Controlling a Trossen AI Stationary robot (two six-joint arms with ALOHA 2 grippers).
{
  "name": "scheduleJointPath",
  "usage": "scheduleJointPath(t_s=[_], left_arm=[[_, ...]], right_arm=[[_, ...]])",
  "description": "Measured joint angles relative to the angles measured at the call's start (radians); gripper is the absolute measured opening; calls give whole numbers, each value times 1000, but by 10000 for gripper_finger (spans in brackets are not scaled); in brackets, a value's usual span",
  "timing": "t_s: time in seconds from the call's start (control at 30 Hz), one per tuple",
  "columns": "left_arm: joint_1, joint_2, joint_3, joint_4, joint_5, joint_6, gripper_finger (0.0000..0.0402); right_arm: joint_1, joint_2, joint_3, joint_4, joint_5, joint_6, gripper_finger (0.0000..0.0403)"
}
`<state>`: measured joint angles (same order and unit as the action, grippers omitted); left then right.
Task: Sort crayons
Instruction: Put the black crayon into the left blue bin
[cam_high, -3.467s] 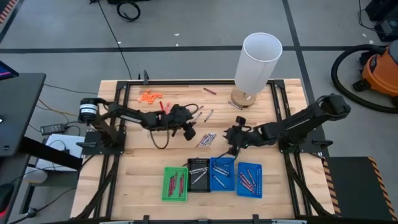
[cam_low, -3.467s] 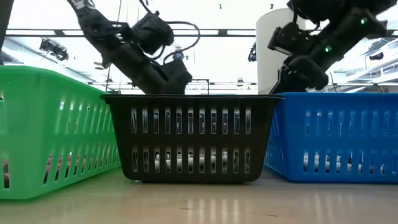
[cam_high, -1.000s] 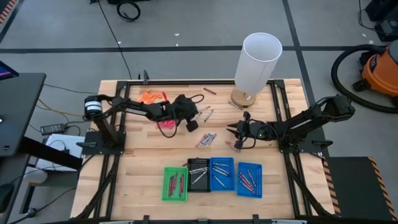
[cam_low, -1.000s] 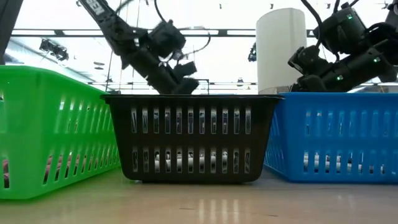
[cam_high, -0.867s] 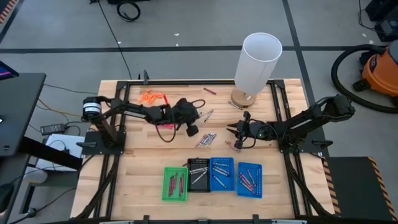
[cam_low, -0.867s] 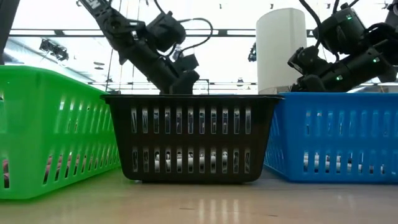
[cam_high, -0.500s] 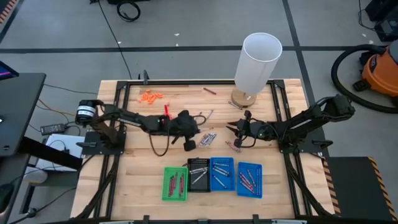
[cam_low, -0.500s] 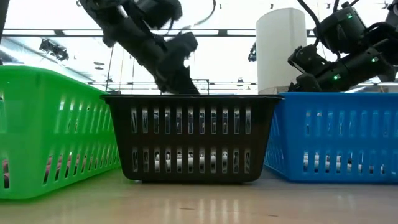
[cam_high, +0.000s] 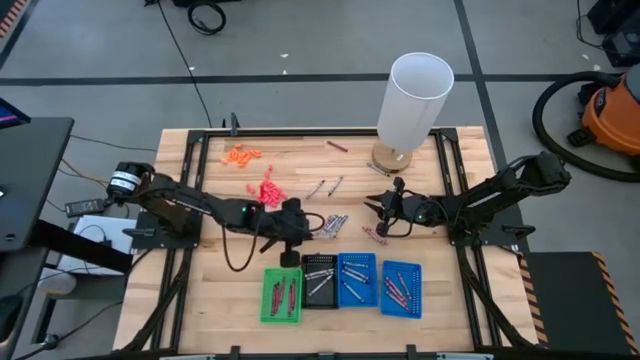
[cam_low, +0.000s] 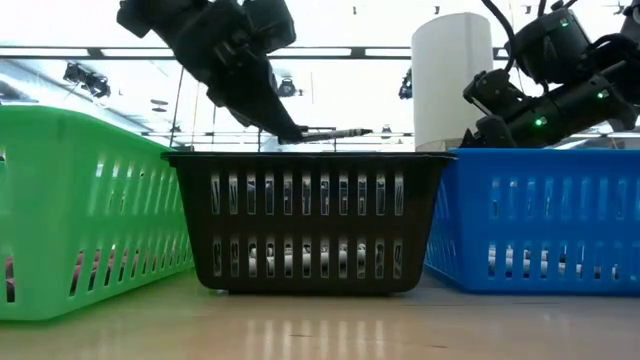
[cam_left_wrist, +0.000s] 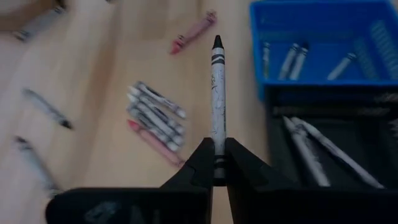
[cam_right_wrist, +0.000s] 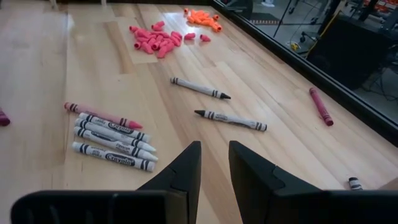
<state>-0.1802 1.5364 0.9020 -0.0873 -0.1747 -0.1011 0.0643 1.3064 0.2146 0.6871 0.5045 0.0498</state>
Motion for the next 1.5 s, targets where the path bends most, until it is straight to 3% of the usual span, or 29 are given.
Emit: scheduleJointPath(t_s=[0.17, 0.47, 0.93, 1.07, 1.3, 1.5], left_arm=[[-25, 0, 0, -4, 68, -52, 23], [-84, 9, 10, -24, 76, -117, 23], [-118, 173, 225, -128, 76, -101, 23], [-106, 253, 296, -149, 89, 30, 23], [-71, 347, 393, -68, 89, 419, 23], [-62, 437, 493, -28, 104, 541, 23]], right_arm=[[0, 0, 0, 0, -2, 3, 91], [0, 0, 0, -4, -7, 13, 91], [0, 0, 0, -8, -8, 21, 91], [0, 0, 0, -11, -8, 26, 91], [0, 2, 0, -37, -8, 42, 91], [0, 2, 0, -26, -6, 40, 91]])
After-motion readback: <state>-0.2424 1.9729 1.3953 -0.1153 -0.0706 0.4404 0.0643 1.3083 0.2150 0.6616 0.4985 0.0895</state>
